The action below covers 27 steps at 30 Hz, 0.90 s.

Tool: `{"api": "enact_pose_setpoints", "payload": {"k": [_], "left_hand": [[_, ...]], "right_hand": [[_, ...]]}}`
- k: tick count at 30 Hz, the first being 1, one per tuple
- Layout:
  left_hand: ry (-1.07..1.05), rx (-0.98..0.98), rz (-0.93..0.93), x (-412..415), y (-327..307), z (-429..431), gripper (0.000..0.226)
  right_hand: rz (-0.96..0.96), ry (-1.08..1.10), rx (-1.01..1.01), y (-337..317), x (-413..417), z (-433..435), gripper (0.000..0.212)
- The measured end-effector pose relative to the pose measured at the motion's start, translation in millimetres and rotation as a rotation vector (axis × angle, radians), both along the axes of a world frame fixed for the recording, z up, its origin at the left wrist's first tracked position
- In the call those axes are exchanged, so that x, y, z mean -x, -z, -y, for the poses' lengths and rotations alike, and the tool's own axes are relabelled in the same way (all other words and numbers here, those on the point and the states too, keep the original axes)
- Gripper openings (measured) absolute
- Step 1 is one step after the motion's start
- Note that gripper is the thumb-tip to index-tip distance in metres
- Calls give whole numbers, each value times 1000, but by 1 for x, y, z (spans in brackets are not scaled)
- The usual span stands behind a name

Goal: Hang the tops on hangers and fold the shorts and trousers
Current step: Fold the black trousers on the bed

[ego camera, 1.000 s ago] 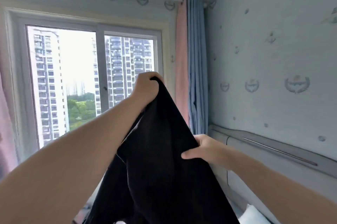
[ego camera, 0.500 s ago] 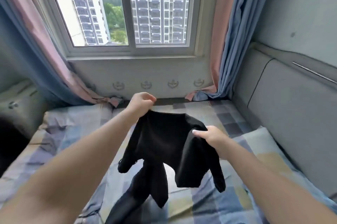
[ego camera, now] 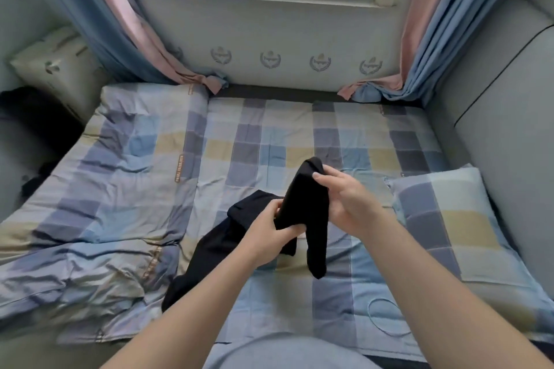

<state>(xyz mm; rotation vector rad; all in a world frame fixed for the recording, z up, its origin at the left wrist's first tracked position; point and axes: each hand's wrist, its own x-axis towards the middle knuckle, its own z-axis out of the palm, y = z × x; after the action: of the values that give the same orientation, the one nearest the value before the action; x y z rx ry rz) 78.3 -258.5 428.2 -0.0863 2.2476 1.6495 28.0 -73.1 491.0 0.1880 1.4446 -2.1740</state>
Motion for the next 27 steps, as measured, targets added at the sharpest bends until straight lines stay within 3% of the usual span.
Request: {"api": "enact_pose_setpoints", "payload": {"k": [2,6,9,11,14,20,24,27], "left_hand": [[-70,2,-41,-2,-2,4,33],[-111,-123,6,-1,-11,11,39],[-219,-246,102,-2,-16,10,37],[-305,-369,188,-3,-16,9,27],[-379,-484,295,-4,-19,8,24],[-293,-560,411,-14,-23,4,27],[-284,-441,363,-17,-15,7,22],[-197,-48,236,-19,-3,5,24]], "right_hand": [[-60,-45,109,-1,-8,1,34],[-145,-70,230,6,-31,-8,49],[-99,-54,21,17,-53,-14,57],[-126,-166,-188,29,-73,-16,60],[-123,-257,-338,49,-98,-15,65],[-94,-153,-487,75,-104,-21,32],[-77,88,-654,77,-95,-48,17],[-147,295,-732,53,-84,-76,15]]}}
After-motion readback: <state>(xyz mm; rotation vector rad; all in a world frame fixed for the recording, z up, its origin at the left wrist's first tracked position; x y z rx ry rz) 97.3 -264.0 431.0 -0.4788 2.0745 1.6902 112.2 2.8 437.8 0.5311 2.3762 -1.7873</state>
